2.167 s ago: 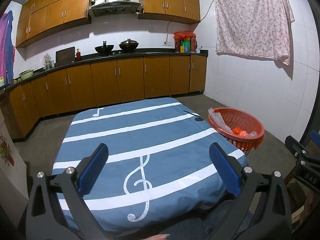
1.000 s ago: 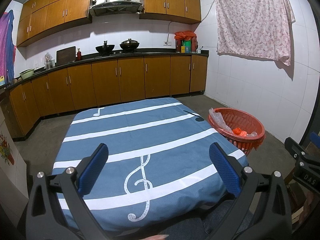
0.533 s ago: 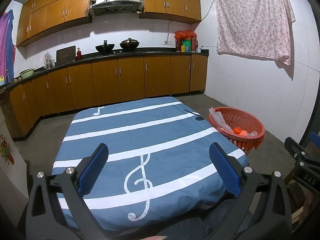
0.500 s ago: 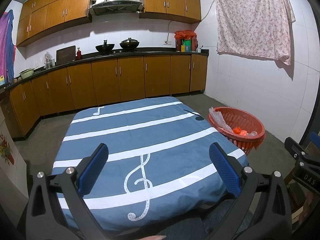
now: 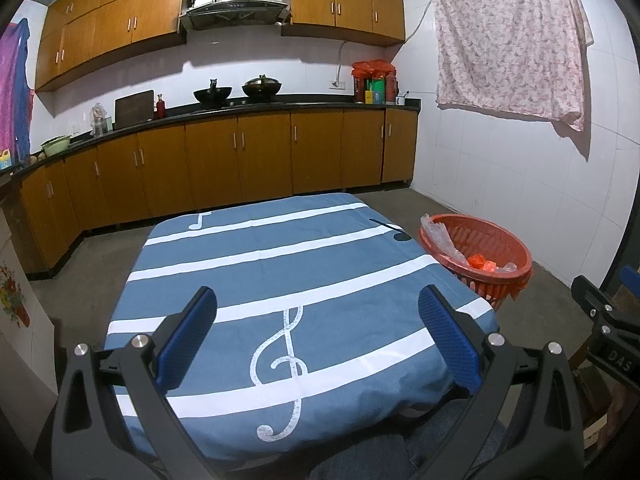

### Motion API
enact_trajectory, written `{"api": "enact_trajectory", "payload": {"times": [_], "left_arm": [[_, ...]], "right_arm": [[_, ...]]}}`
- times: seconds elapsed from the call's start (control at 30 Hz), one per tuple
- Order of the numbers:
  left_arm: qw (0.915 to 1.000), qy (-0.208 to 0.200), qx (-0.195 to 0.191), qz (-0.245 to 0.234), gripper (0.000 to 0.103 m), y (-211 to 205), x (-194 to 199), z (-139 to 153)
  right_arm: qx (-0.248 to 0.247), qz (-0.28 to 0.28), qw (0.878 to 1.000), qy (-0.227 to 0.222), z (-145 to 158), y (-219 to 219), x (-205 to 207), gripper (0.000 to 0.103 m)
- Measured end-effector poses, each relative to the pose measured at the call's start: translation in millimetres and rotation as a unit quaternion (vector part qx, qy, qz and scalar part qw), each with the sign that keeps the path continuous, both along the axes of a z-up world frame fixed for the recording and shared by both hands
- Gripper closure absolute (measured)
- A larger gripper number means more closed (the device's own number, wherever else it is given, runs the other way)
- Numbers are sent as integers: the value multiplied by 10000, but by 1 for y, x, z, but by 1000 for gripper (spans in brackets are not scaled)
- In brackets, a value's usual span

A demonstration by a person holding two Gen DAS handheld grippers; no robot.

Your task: Collect trash

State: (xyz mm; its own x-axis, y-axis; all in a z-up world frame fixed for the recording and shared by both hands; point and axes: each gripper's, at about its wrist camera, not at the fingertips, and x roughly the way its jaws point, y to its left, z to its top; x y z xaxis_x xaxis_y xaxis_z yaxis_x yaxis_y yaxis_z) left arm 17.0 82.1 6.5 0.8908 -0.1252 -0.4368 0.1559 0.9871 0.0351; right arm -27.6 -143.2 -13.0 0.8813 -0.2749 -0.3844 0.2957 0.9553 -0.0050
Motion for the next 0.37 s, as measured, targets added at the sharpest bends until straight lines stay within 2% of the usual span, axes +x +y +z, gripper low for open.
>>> {"api": "enact_trajectory", "payload": {"times": [0.37], "left_arm": [[9999,64,-75,64,4,-4,-6,-3]], "right_arm": [[0,3,10000,1,0,-1,0,2]]}}
